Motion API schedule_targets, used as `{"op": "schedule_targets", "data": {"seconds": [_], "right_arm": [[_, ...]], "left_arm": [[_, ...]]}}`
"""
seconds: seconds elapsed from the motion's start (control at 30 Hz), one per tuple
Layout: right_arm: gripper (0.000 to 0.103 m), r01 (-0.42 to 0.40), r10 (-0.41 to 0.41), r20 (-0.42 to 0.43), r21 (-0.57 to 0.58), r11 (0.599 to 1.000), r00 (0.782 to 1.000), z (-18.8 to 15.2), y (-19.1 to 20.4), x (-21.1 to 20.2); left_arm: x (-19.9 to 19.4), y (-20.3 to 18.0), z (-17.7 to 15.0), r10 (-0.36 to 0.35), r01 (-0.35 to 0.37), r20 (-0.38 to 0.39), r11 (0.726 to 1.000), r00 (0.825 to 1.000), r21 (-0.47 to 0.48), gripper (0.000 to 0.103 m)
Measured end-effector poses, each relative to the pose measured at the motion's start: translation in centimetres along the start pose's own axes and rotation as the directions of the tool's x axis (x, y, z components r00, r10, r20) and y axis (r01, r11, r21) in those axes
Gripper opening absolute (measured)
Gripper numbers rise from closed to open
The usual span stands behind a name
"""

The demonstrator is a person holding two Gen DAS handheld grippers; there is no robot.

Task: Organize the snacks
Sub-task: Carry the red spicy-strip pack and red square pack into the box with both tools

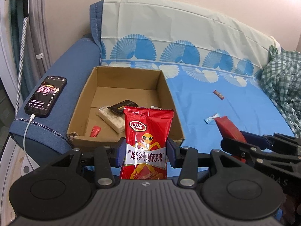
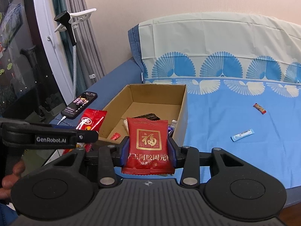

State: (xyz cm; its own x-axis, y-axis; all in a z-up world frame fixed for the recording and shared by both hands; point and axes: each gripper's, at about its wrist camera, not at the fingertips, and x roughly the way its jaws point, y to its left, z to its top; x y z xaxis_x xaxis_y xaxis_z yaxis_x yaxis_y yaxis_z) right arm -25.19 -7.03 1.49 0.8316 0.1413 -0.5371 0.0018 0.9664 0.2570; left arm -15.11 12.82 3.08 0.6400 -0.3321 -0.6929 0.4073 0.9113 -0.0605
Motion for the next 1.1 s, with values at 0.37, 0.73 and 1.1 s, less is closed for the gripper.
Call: {"op": "schedule_targets", "data": {"seconds": [0.37,0.73,1.1], "right_arm": [[0.043,0.01,-0.01,-0.044,-0.012,1.0,0.999,1.8,0.5,3.8],[0.043,-0.015,0.013,-0.083,-0.026,1.0,0.996,4.0,1.5,8.6],[0.043,-0.012,0.01,-0.119,-0.016,1.0,0.993,6.0,0.5,15.1]], "left_arm": [[2.8,2.9,3.0,0.064,-0.064,-0.016,0.998,0.998,-0.013,0.05],[6.4,5.4,6.5,0.101,-0.102,-0.031,0.994,0.994,-0.027,0.05],[11.8,6.6,8.9,0.102,-0.105,-0.073,0.994,0.992,-0.04,0.05]]}}
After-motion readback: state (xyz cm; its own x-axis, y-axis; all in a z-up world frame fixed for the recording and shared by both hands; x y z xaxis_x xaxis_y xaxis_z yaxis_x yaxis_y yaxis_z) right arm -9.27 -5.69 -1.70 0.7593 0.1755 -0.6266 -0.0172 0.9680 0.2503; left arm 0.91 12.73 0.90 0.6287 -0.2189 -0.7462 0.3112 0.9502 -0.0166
